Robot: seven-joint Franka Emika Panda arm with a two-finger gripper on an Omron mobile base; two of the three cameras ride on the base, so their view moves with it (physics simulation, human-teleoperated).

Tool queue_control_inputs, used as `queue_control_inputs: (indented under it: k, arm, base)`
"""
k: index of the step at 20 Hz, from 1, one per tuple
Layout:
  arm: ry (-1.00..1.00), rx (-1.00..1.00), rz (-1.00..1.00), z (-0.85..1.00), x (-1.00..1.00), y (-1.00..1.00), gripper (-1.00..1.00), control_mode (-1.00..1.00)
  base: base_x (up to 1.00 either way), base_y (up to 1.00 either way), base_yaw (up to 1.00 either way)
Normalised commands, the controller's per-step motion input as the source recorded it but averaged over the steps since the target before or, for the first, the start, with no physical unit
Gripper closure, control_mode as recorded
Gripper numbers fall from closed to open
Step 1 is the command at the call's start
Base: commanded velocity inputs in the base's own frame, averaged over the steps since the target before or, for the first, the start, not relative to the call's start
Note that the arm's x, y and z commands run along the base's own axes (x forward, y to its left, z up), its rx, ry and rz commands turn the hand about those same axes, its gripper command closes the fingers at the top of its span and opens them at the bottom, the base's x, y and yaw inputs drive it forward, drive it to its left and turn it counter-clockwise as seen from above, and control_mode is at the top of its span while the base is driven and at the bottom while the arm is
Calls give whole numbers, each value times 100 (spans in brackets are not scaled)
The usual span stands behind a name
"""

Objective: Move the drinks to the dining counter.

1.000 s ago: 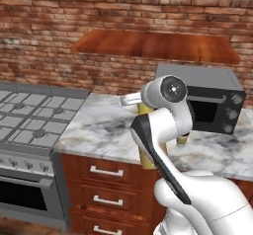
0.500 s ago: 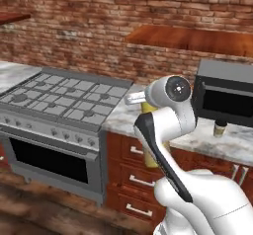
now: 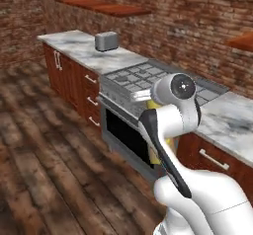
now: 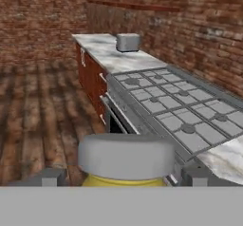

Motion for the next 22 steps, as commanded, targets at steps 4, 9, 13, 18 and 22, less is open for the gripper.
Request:
queue_control_inputs:
  k: [4,9,13,18,22]
  arm:
    - [0,0,0,0,0,0,100,100]
    - [0,0,0,0,0,0,100,100]
    - [0,0,0,0,0,0,100,100]
    - [0,0,0,0,0,0,100,100]
    - [0,0,0,0,0,0,100,100]
  base:
    - [0,0,100]
    - [28,-1,96]
    - [80,-29,74]
    - [100,-38,64]
    - [100,-82,41]
